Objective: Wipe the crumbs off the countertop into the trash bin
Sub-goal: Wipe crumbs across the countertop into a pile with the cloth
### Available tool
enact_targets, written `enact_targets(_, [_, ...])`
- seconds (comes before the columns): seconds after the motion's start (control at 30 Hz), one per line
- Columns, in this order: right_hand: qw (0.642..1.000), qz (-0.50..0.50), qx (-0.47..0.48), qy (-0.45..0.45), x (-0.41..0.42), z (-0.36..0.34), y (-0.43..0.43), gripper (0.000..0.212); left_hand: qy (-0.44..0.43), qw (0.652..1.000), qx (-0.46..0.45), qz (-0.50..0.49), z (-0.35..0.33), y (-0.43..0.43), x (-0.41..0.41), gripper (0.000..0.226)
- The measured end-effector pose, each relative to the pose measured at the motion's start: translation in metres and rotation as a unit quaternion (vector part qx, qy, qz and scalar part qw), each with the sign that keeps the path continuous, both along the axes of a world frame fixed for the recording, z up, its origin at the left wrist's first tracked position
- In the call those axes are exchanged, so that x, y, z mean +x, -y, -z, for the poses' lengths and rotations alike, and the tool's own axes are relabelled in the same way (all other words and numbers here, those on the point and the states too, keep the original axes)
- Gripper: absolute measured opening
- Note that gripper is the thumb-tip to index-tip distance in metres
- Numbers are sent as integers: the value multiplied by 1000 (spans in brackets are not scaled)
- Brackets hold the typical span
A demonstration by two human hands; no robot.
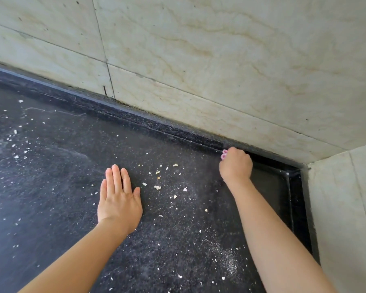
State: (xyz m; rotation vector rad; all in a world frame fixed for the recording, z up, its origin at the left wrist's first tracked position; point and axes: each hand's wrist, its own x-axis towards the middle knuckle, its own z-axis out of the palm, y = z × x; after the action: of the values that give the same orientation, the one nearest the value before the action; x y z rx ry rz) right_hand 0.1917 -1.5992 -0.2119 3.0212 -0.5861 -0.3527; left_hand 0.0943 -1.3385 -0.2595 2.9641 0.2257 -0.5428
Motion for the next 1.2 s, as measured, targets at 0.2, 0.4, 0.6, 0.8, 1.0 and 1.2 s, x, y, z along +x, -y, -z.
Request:
enact_targets(0.2, [986,-137,52,85,8,18,-93,20,8,1000,2,-4,2,0,-1,61])
enact_targets(0.4, [956,-244,138,91,8,4,-61,38,46,995,-85,4,-4,-20,-4,62])
enact_targets(0.6, [974,-149,138,101,6,20,-114,48,108,987,-100,-57,-3,-66,-44,62])
enact_targets(0.8, [918,-279,279,45,-15,10,-136,46,112,982,-108,-103,-10,-86,-63,61])
enact_targets(1.0, [982,-161,50,79,20,8,-91,37,100,988,-61,-97,-10,-97,-68,62])
enact_targets(1.2, [957,-200,196,80,-34,22,-172,54,65,996,-11,-65,-11,-101,-66,64])
